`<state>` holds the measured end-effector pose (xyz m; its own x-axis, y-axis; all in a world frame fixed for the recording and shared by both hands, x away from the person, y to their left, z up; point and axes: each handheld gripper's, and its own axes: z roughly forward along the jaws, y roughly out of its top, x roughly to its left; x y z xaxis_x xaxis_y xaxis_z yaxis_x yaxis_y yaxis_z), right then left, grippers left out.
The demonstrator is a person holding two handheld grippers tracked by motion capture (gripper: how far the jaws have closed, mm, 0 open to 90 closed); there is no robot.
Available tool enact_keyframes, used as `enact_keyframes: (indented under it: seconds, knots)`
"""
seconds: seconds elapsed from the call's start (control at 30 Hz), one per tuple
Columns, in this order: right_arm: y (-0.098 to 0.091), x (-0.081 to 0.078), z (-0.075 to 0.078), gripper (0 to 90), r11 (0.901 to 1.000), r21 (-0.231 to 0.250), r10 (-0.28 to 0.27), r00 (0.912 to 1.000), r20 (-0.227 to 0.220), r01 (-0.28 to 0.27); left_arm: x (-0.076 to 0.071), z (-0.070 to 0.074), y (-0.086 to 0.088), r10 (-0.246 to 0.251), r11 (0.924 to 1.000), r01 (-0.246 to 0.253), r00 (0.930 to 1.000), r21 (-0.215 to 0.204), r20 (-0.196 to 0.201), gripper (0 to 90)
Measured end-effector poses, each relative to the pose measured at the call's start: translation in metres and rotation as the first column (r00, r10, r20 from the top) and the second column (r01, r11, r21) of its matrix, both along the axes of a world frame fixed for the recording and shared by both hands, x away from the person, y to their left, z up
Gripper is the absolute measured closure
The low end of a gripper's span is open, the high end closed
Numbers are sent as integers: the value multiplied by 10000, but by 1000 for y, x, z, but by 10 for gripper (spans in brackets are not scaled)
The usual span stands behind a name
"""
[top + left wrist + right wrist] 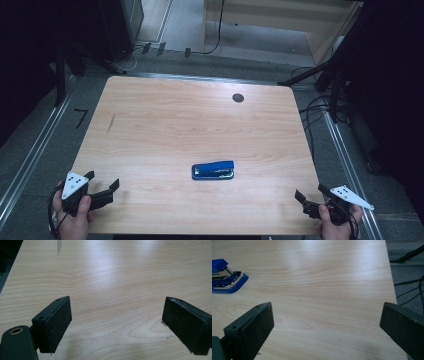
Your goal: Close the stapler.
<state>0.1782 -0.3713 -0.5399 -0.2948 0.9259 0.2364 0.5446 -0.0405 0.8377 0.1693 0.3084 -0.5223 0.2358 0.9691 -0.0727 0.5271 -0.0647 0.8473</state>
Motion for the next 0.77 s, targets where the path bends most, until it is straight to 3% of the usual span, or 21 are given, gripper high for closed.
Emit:
enact_keyframes:
  seconds: [0.23, 0.77]
  knots:
    - [-8, -1, -5, 0, 9996, 211, -179, 9998, -83, 180, 0, 1, 2, 16, 10000, -16, 10000, 10, -31, 80]
    - [-10, 1, -12, 0, 9994, 185, -287, 9994, -183, 290, 2, -1, -1, -5, 9998, 7, 10000, 209, -57, 76]
